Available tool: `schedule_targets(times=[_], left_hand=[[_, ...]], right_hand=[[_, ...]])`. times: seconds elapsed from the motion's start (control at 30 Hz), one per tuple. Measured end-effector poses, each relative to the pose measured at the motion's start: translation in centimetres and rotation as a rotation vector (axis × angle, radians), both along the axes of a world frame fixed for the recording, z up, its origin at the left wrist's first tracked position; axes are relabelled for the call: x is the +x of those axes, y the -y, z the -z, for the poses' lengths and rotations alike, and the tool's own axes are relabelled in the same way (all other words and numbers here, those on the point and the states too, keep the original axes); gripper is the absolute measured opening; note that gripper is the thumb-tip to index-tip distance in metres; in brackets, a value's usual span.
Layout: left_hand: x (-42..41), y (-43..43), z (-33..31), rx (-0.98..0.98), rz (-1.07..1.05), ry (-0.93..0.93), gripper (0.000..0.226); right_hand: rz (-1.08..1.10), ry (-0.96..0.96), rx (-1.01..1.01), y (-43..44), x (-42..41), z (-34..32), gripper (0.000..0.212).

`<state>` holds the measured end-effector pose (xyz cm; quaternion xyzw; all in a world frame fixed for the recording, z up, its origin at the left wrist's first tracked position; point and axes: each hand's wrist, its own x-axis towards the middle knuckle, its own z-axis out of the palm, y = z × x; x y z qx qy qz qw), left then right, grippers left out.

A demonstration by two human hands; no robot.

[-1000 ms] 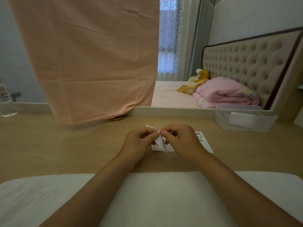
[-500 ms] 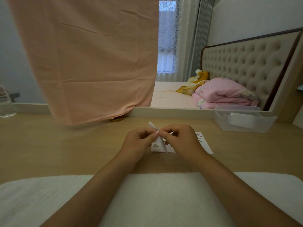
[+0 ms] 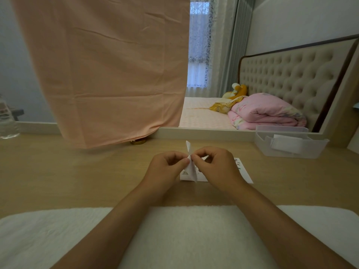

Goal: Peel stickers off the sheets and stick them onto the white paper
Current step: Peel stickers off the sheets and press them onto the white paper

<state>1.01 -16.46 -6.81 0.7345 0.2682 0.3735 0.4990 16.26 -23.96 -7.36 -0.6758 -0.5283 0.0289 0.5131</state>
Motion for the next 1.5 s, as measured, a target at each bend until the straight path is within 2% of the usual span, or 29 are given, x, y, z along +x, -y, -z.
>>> schedule_targets(times=[0.1, 0.37, 0.53, 0.8, 1.07, 1.37, 1.5], left_hand=[[0.1, 0.0, 0.1, -0.040, -0.013, 0.018, 0.013], [0.5, 0.2, -0.1, -0.150, -0.025, 0.042, 0.013], [0.4, 0.1, -0.1, -0.155, -0.030, 0.051, 0.013], [0.3, 0.2, -0.2, -0.116, -0.040, 0.026, 0.013], [0.4, 0.2, -0.1, -0.140, -0.073, 0.035, 0.013], [0.2, 0.1, -0.4, -0.270, -0.128, 0.076, 0.011], [0.3, 0.0, -0.3, -0.276, -0.129, 0.047, 0.013]], right_hand=[[0.014, 0.020, 0.017, -0.1, -0.1, 0.0, 0.009], [-0.035, -0.144, -0.039, 0.0, -0.3, -0.6, 0.015], [-0.016, -0.090, -0.034, 0.1, -0.3, -0.5, 0.006], [0.013, -0.017, -0.050, 0.0, -0.1, -0.6, 0.006], [-0.008, -0.138, -0.088, 0.4, -0.2, -1.3, 0.012], [-0.065, -0.434, -0.132, 0.8, -0.6, -2.0, 0.006], [-0.064, -0.459, -0.095, 0.7, -0.7, -2.0, 0.012]])
